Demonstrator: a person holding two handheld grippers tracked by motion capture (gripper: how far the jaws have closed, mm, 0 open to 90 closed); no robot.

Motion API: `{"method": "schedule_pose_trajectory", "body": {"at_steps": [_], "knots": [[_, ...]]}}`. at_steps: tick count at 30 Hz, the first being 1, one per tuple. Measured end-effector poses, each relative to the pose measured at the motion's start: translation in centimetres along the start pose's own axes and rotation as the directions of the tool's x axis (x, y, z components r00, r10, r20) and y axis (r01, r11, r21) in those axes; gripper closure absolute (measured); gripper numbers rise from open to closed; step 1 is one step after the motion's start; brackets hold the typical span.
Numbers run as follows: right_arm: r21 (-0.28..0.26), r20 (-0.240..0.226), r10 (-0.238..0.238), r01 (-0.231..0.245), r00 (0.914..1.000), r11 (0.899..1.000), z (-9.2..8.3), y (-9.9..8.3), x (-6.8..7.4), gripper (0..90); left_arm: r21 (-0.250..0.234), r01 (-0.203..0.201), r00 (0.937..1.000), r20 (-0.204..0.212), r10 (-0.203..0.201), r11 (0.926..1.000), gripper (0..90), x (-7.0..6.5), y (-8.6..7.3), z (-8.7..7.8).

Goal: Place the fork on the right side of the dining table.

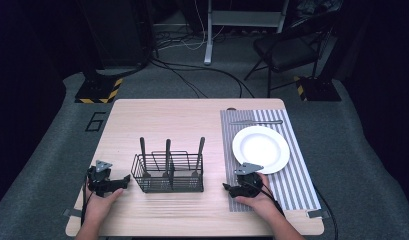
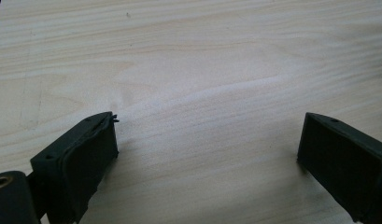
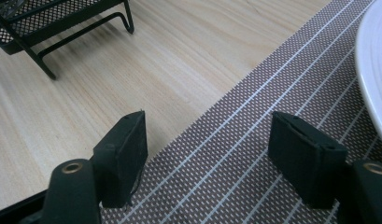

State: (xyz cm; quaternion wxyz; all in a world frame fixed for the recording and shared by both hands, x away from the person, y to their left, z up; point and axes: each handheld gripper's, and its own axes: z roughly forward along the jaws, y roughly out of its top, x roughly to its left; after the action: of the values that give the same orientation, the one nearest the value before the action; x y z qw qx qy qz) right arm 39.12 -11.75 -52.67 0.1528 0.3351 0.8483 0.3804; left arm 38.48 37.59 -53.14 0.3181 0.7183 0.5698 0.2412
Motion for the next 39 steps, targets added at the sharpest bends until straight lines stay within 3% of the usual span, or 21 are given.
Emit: {"method": "schedule_pose_trajectory", "body": {"at_steps": [16,22,27,39], "knots": [[-0.002,0.003,0.000,0.000,1.0000,1.000,0.0,0.0,0.0,28.5,0.002,-0.002,1.0000,0.003,0.002,1.0000,4.7,0.0,0.0,0.0],[-0.010,0.004,0.044,-0.044,0.9990,0.999,-0.2,0.0,-0.3,34.6,0.002,-0.003,1.0000,0.003,0.003,1.0000,4.6,0.0,0.0,0.0],[-0.002,0.011,-0.001,0.001,0.9999,1.000,-0.5,0.4,-0.1,41.4,0.002,-0.003,1.0000,0.004,0.003,1.0000,4.6,0.0,0.0,0.0],[-0.055,-0.018,0.097,-0.098,0.9951,0.994,-2.3,2.0,0.0,44.8,0.002,-0.003,1.0000,0.004,0.003,1.0000,4.6,0.0,0.0,0.0]]}}
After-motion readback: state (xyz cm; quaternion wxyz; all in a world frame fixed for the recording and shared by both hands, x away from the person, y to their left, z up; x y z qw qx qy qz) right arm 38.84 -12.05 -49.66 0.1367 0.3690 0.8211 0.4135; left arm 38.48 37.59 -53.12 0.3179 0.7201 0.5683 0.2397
